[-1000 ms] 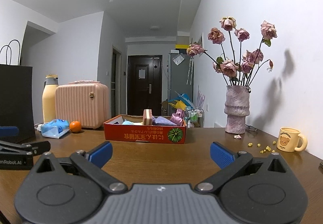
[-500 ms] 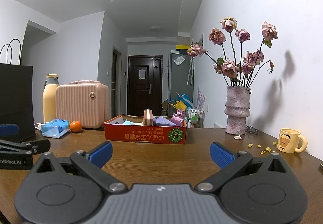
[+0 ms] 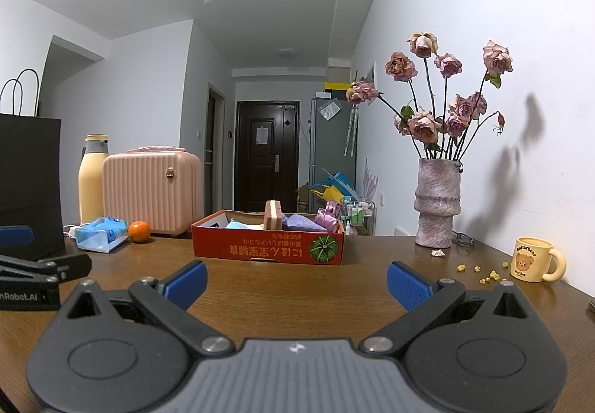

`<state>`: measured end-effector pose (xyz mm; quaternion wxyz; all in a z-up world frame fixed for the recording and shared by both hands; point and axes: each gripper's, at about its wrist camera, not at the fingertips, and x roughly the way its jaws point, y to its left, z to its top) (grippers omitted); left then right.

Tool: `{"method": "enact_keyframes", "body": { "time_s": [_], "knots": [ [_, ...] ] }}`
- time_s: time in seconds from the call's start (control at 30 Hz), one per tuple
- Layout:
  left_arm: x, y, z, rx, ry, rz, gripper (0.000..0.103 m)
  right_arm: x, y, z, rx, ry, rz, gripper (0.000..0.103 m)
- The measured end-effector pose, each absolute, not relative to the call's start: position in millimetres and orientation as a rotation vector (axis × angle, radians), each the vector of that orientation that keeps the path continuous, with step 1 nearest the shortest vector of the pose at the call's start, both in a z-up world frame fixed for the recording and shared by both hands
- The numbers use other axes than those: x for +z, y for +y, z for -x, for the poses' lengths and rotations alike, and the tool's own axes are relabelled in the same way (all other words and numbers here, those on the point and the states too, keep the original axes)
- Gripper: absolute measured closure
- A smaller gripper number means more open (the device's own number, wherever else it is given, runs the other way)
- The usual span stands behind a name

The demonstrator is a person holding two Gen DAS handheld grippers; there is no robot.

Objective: Organize soft objects

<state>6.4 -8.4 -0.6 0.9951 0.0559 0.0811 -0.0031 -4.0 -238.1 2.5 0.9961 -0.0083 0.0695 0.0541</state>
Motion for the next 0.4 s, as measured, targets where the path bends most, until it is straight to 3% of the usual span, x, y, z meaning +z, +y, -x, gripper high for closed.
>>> {"method": "enact_keyframes", "body": {
  "time_s": [0.4],
  "knots": [
    [-3.1, -5.6, -6.5, -0.008, 0.156, -0.108, 0.0, 0.6, -235.5, 1.2, 0.111, 0.148, 0.022, 0.0]
  ]
}}
